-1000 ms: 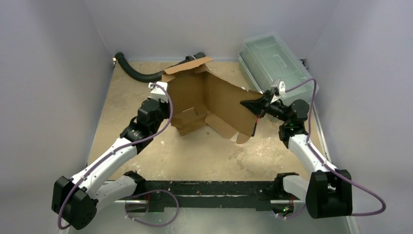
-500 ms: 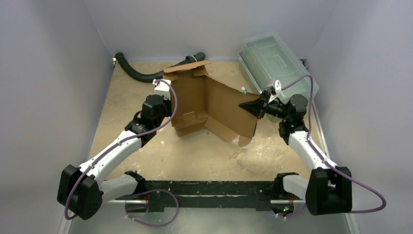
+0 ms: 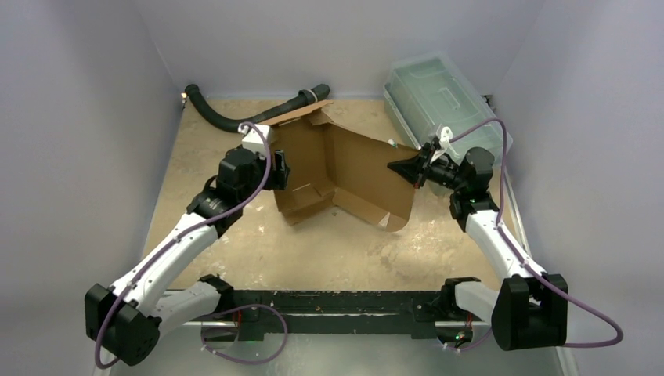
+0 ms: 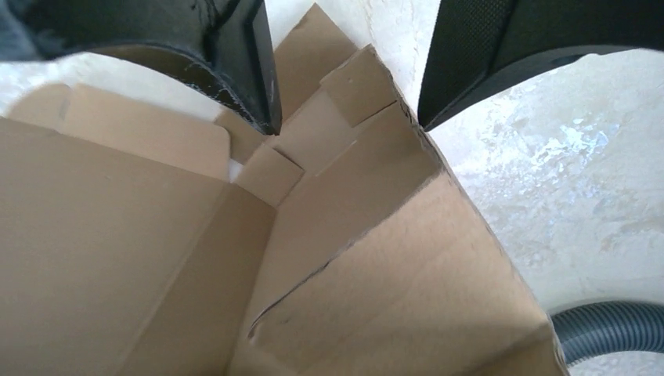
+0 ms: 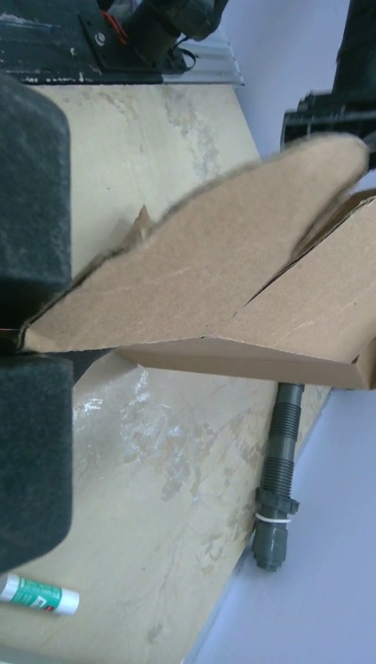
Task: Fold the paper box
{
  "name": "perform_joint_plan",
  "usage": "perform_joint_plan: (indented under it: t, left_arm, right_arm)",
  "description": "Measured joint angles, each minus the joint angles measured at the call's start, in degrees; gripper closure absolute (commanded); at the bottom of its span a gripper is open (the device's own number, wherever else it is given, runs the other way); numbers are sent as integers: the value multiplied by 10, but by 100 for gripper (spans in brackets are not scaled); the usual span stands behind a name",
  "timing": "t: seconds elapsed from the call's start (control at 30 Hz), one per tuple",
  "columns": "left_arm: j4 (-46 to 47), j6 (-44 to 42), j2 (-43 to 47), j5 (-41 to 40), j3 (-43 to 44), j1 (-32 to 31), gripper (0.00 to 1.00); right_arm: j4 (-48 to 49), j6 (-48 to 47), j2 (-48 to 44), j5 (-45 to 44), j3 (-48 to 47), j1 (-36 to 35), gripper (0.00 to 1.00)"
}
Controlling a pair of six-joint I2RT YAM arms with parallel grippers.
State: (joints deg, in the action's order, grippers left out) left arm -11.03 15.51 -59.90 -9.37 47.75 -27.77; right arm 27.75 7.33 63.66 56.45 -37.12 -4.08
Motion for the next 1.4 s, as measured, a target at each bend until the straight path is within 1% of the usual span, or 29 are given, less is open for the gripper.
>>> perform_joint_plan:
  t: [0.1,0.37,0.53,0.63,0.8,0.9,1.07,1.2,1.3,1.4]
  left_arm:
    - [-41,11,31,25,17,0,31]
    - [-158,17,122,133,82,0,30]
    - [-223,16,141,172,163,0,30]
    - [-250,12,134,175,244,0,28]
    - [-274,-26,106,144,349,0,27]
    - [-278,-69,66,122,382,0,27]
    - [-285,-154,-48,114,415,0,27]
    - [-295,-198,-134,133,421,0,27]
    - [-299,-221,-162,147,419,0,27]
    - [-298,-235,-170,150,415,0,27]
  right_arm:
    - [-18,-11,-1,-15,-9,0,100]
    - [-45,-32,-1,-31,-14,4,100]
    - [-49,-41,-1,-30,-15,4,100]
    - [-55,-45,-4,-30,-15,4,100]
    - [-60,-48,-10,-30,-16,5,100]
    - [-60,-49,-12,-29,-16,6,100]
    - [-61,-49,-12,-28,-16,7,100]
    - [-61,-49,-12,-28,-16,7,100]
    - [-61,-48,-12,-27,-16,7,100]
    - [-61,-48,-12,-25,-16,7,100]
